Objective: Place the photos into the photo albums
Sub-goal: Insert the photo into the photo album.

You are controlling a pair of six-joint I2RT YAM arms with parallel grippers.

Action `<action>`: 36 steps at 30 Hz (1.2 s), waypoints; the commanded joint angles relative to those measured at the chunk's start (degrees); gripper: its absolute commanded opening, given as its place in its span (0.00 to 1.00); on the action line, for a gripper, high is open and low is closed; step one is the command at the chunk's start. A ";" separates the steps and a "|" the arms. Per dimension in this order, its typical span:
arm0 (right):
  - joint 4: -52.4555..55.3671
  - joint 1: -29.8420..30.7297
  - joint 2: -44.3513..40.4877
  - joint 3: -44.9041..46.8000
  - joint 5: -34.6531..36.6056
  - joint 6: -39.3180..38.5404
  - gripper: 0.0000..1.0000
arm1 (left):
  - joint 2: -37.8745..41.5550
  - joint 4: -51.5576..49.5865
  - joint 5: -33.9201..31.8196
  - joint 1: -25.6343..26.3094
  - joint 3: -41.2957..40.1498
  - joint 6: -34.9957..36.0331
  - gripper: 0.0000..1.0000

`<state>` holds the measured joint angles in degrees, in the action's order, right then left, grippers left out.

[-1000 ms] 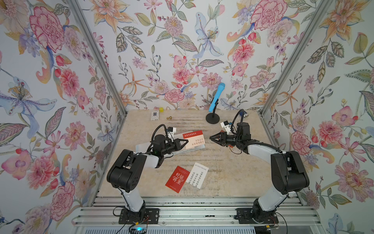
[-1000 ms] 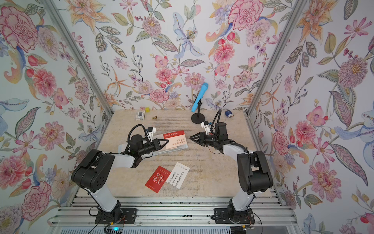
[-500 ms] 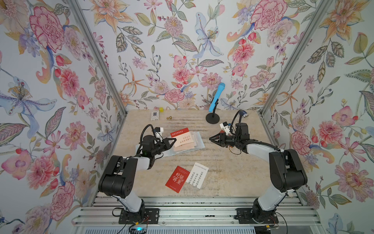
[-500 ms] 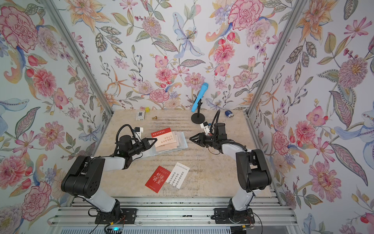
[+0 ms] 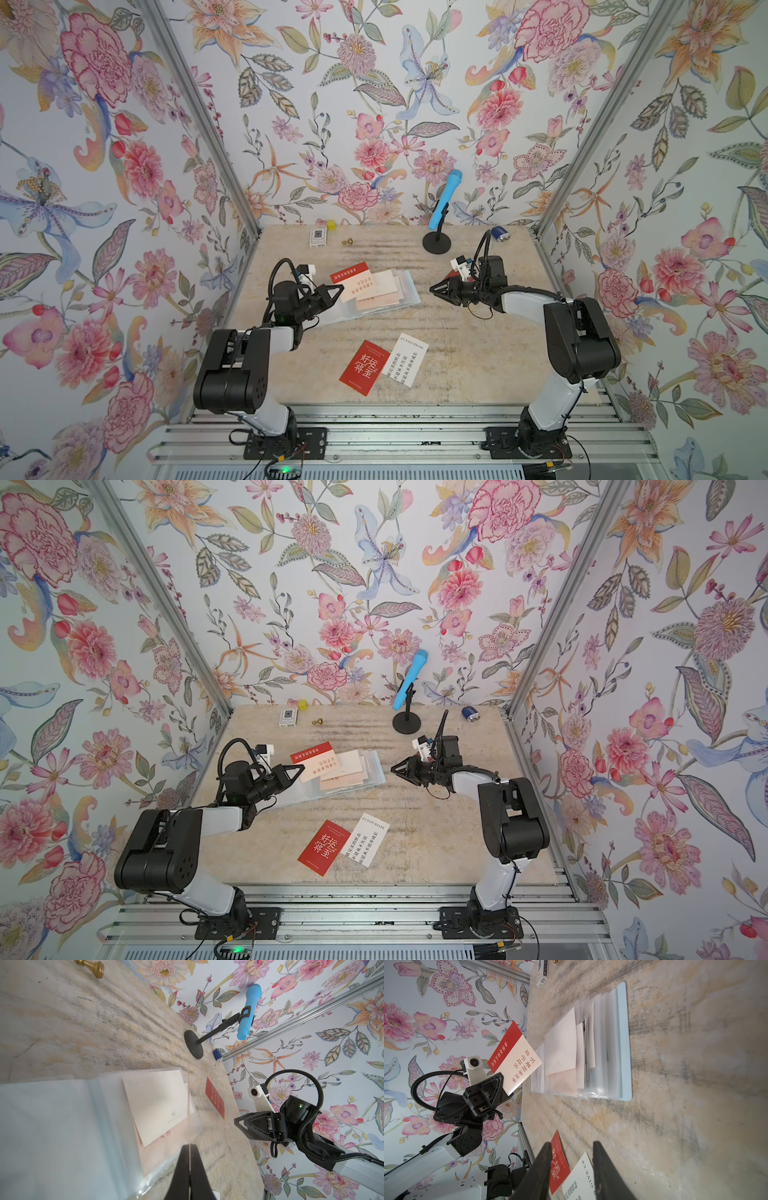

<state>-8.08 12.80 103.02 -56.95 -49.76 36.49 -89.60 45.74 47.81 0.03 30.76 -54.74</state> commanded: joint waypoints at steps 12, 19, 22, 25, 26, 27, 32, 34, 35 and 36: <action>1.74 1.39 3.47 -2.36 1.43 0.47 0.35 | 6.67 -15.33 -0.52 -8.82 -0.66 8.73 0.00; 1.85 2.06 4.55 -2.73 1.37 0.38 0.35 | 6.62 -13.77 2.35 -11.63 -1.76 8.00 0.00; 1.94 2.14 5.06 -2.64 1.33 0.34 0.36 | 5.66 -13.25 4.04 -12.48 -1.85 7.82 0.00; 2.17 2.30 5.35 -2.82 1.18 0.42 0.35 | 5.35 -12.87 5.12 -13.60 -2.18 7.63 0.00; 2.10 2.25 5.35 -2.82 1.20 0.36 0.35 | 5.36 -12.79 5.27 -13.97 -2.35 7.71 0.00; 2.10 2.37 5.35 -2.85 1.24 0.40 0.35 | 5.41 -12.84 5.48 -14.27 -2.37 7.85 0.00; 2.14 2.45 5.96 -2.97 1.38 0.34 0.35 | 5.26 -13.16 6.32 -15.65 -2.74 8.51 0.00; 2.43 2.54 6.13 -3.21 1.17 0.35 0.35 | 4.99 -13.22 6.72 -16.09 -2.92 8.51 0.00; 2.44 2.61 6.14 -3.26 1.15 0.32 0.35 | 4.89 -13.04 6.99 -16.21 -2.97 8.57 0.00; 2.42 2.64 6.14 -3.26 1.16 0.25 0.35 | 4.56 -13.04 7.14 -16.41 -2.91 8.83 0.00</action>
<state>-6.59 14.94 107.92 -58.63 -48.77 36.86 -83.99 31.75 52.88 -15.64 28.38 -47.66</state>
